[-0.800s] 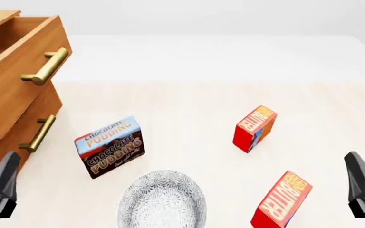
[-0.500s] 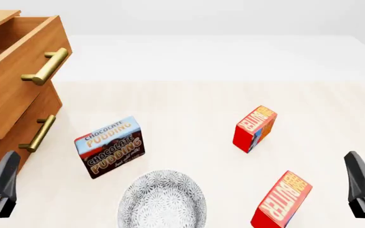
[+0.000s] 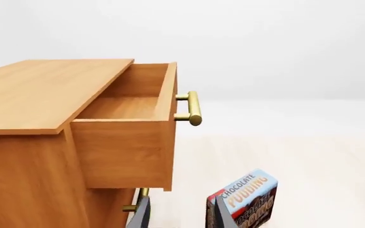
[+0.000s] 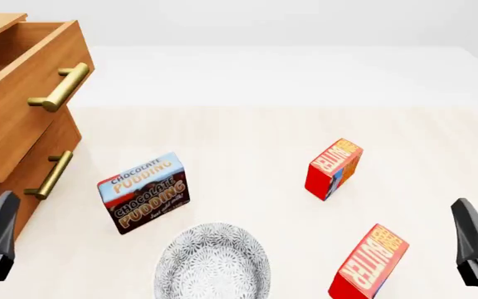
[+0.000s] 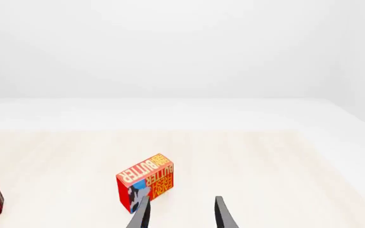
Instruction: Put the butter at the front in the top drawer of the cabinet and close it.
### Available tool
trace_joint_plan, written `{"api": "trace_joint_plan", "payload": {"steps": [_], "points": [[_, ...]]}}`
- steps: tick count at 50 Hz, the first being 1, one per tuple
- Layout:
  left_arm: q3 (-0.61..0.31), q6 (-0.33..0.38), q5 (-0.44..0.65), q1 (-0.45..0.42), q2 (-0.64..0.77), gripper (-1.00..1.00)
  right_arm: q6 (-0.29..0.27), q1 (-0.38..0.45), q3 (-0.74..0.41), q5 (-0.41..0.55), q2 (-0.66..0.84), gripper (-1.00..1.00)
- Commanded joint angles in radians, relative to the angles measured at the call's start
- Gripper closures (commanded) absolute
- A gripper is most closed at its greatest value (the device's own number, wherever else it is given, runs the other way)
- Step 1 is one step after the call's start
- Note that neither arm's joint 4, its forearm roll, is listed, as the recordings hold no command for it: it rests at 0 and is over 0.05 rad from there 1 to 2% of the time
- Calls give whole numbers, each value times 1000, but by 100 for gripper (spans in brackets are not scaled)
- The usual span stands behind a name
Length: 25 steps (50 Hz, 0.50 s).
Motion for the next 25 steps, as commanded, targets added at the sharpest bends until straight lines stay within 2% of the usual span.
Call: {"api": "trace_joint_plan", "payload": {"steps": [1,2,3,5,6,9,10,14,25], "points": [[-101,24,126,-50,5,-100,0,0,1,-2,1,-100],[-123,20,151,-48,-1,-100,0,0,1,-2,1,-100],[-189,-4,209,-46,-18,-100,0,0,1,-3,1,-100],[-246,-3,272,-35,-10,-100,0,0,1,-3,1,-100],[-277,-38,307,-33,-15,-100,0,0,1,-2,1,-100],[-308,-55,347,-24,-12,-100,0,0,1,-3,1,-100],[-347,-68,402,6,-12,-100,0,0,1,-2,1,-100],[-436,-28,499,24,-10,-100,0,0,1,-2,1,-100],[-558,-40,578,26,78,-100,0,0,1,-2,1,-100]]}}
